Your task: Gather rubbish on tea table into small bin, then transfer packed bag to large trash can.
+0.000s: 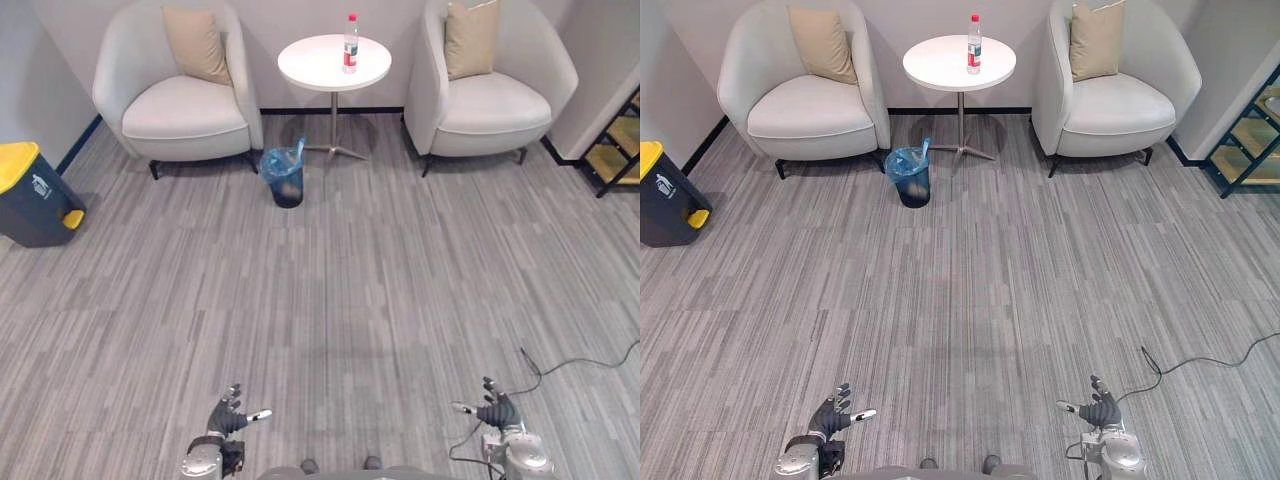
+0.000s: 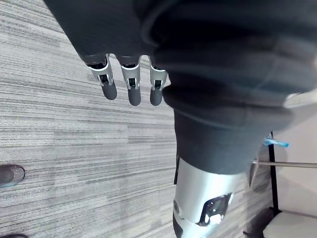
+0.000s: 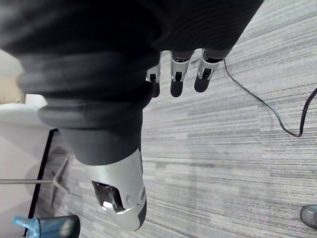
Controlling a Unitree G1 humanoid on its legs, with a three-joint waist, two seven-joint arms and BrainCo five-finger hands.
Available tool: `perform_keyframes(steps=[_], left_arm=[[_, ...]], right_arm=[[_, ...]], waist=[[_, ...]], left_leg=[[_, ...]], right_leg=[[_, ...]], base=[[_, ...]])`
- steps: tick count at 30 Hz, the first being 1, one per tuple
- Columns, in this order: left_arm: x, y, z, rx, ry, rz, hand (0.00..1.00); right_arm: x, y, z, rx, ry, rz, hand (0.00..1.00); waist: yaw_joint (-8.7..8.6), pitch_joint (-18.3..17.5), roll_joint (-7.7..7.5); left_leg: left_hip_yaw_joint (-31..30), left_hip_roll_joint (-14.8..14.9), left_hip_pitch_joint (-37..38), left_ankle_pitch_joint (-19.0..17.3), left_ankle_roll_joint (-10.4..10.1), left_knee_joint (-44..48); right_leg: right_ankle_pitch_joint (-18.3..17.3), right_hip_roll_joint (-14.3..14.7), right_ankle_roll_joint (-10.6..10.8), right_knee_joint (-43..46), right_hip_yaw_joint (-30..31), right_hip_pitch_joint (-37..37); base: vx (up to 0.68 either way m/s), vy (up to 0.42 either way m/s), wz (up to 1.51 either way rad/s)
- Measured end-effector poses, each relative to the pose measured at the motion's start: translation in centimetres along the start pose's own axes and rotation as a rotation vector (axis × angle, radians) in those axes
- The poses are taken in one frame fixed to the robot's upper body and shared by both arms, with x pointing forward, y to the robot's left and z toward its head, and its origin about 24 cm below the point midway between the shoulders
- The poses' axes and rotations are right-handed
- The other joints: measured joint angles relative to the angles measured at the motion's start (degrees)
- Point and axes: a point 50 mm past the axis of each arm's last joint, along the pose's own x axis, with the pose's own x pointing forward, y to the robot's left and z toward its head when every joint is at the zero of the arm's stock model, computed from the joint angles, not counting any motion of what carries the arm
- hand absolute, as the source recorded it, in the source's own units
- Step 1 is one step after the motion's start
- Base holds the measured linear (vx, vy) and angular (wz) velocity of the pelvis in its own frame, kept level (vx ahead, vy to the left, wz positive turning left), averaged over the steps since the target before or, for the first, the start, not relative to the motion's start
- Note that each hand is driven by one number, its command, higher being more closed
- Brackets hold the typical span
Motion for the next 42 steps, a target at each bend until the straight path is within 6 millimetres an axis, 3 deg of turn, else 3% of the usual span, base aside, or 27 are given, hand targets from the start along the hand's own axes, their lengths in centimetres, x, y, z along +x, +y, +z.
perform_keyframes(steps=[4, 16, 24, 26, 27, 28, 30, 32, 33, 35, 37, 38, 39, 40, 41, 42], left_arm=[[-0.2, 0.5, -0.4, -0.003, 0.013, 0.017, 0.0], [-0.4, 1.1, -1.1, -0.011, 0.04, 0.036, 0.0], [-0.5, 1.1, -1.2, -0.014, 0.038, 0.04, 0.0], [-0.6, 1.2, -1.1, -0.018, 0.029, 0.045, 0.0], [-0.7, 1.3, -1.1, -0.02, 0.028, 0.049, 0.0], [-0.6, 1.3, -0.9, -0.02, 0.019, 0.049, 0.0], [-0.6, 1.4, -0.7, -0.019, 0.011, 0.051, 0.0], [-0.5, 1.7, -0.4, -0.007, 0.002, 0.056, 0.0], [-0.5, 2.0, -0.1, -0.003, -0.005, 0.062, 0.0], [-0.2, 2.3, 0.5, -0.004, -0.022, 0.076, 0.0], [0.5, 2.1, 2.1, -0.014, -0.065, 0.081, 0.0], [0.9, 2.0, 3.1, -0.016, -0.096, 0.076, 0.0], [1.2, 1.9, 4.0, -0.017, -0.122, 0.073, 0.0], [1.3, 1.8, 4.1, -0.024, -0.124, 0.07, 0.0], [1.3, 1.4, 4.2, -0.033, -0.128, 0.062, 0.0], [1.4, 1.3, 4.3, -0.034, -0.13, 0.059, 0.0]], right_arm=[[0.0, -0.5, 0.0, -0.015, 0.001, 0.005, 0.0], [-0.4, -0.7, -1.3, -0.005, 0.051, -0.001, 0.0], [0.1, -0.7, -0.5, 0.033, 0.028, -0.008, 0.0], [0.4, -0.6, 0.2, 0.041, 0.013, -0.008, 0.0], [0.4, -0.7, 0.2, 0.045, 0.018, -0.011, 0.0], [0.3, -0.8, -0.1, 0.047, 0.028, -0.016, 0.0], [0.4, -0.7, 0.0, 0.048, 0.033, -0.016, 0.0], [0.4, -0.3, 0.0, 0.053, 0.033, -0.01, 0.0], [0.4, -0.2, -0.1, 0.054, 0.04, -0.01, 0.0], [0.5, -0.2, 0.2, 0.048, 0.032, -0.014, 0.0], [0.8, -0.3, 0.9, 0.046, 0.013, -0.017, 0.0], [0.9, -0.5, 1.3, 0.039, 0.0, -0.019, 0.0], [0.9, -0.6, 1.4, 0.037, -0.01, -0.021, 0.0], [0.9, -0.6, 1.4, 0.037, -0.01, -0.024, 0.0], [1.1, -0.5, 2.1, 0.043, -0.03, -0.026, 0.0], [1.2, -0.1, 2.9, 0.049, -0.06, -0.02, 0.0]], waist=[[-0.86, -0.1, 0.1], [-0.97, -0.3, 0.51], [-0.82, 0.0, 0.99], [-0.61, 0.3, 1.19], [-0.82, 0.4, 1.25], [-0.81, 0.5, 1.12], [-0.67, 1.1, 0.6], [-1.17, 1.7, 0.89], [-1.41, 2.4, 0.33], [-1.93, 3.1, 0.79], [-2.82, 4.5, 2.31], [-3.21, 5.1, 1.55], [-3.71, 5.5, 0.9], [-4.04, 5.5, 0.85], [-4.07, 5.4, 1.82], [-4.09, 5.5, 1.76]], left_leg=[[0.2, 0.0, 0.7, -0.3, -0.3, 0.1], [1.9, 0.5, -0.2, -0.8, -0.7, 1.3], [4.6, 1.5, -3.4, -3.4, 1.6, 5.2], [5.4, 1.6, -4.4, -5.1, 2.2, 7.2], [5.5, 1.2, -4.7, -6.6, 2.5, 8.9], [5.7, 0.7, -4.9, -8.3, 3.1, 10.7], [5.9, 0.1, -4.7, -10.7, 4.0, 11.5], [4.9, -0.6, -2.3, -11.8, 5.3, 11.6], [4.6, -0.4, -0.7, -12.7, 5.7, 11.6], [3.6, 0.6, 0.9, -13.5, 4.8, 11.4], [2.0, 2.8, 3.1, -14.0, 4.4, 10.2], [0.4, 4.1, 4.5, -14.0, 3.3, 8.5], [-0.8, 4.4, 6.0, -14.5, 1.3, 7.4], [-1.5, 5.3, 6.7, -15.0, 0.3, 7.4], [-1.6, 7.2, 6.4, -14.7, -1.5, 9.6], [-1.5, 7.7, 4.7, -12.9, -4.4, 15.1]], right_leg=[[0.0, 0.0, 0.0, 0.0, 0.0, 0.7], [0.2, 0.4, -0.2, 0.9, 0.7, -0.8], [0.1, 1.3, -0.3, 2.6, 3.1, -4.0], [-2.4, 1.3, 0.1, 6.6, 4.0, -6.0], [-5.3, 0.8, 1.0, 11.1, 4.0, -7.7], [-8.1, -0.1, 2.7, 16.1, 3.7, -9.7], [-9.7, -1.6, 5.2, 25.9, 0.5, -13.5], [-10.2, -4.0, 5.3, 38.4, -3.7, -18.5], [-11.7, -5.0, 4.0, 40.8, -6.1, -20.6], [-12.7, -5.2, 3.6, 39.1, -8.8, -23.7], [-11.5, -4.2, 2.7, 32.5, -10.3, -26.5], [-7.8, -3.4, 2.7, 25.0, -10.0, -27.9], [0.3, -3.1, 1.2, 19.8, -9.5, -28.6], [4.0, -3.1, -1.5, 19.9, -9.6, -28.1], [0.7, -2.2, -4.0, 23.5, -10.8, -28.6], [-2.4, -2.2, -4.9, 25.7, -11.4, -27.8]], base=[[0.0, 0.0, 0.0], [-0.05, -0.014, -0.04], [-0.02, -0.002, -0.19], [0.02, 0.019, -0.27], [0.03, 0.032, -0.05], [0.04, 0.041, -0.03], [0.07, 0.052, -0.1], [0.19, 0.027, 0.12], [0.25, -0.002, 0.13], [0.38, -0.04, 0.3], [0.43, -0.113, 0.57], [0.49, -0.161, 0.69], [0.62, -0.219, 0.73], [0.55, -0.219, 0.45], [0.66, -0.288, 0.24], [0.56, -0.257, 0.16]])
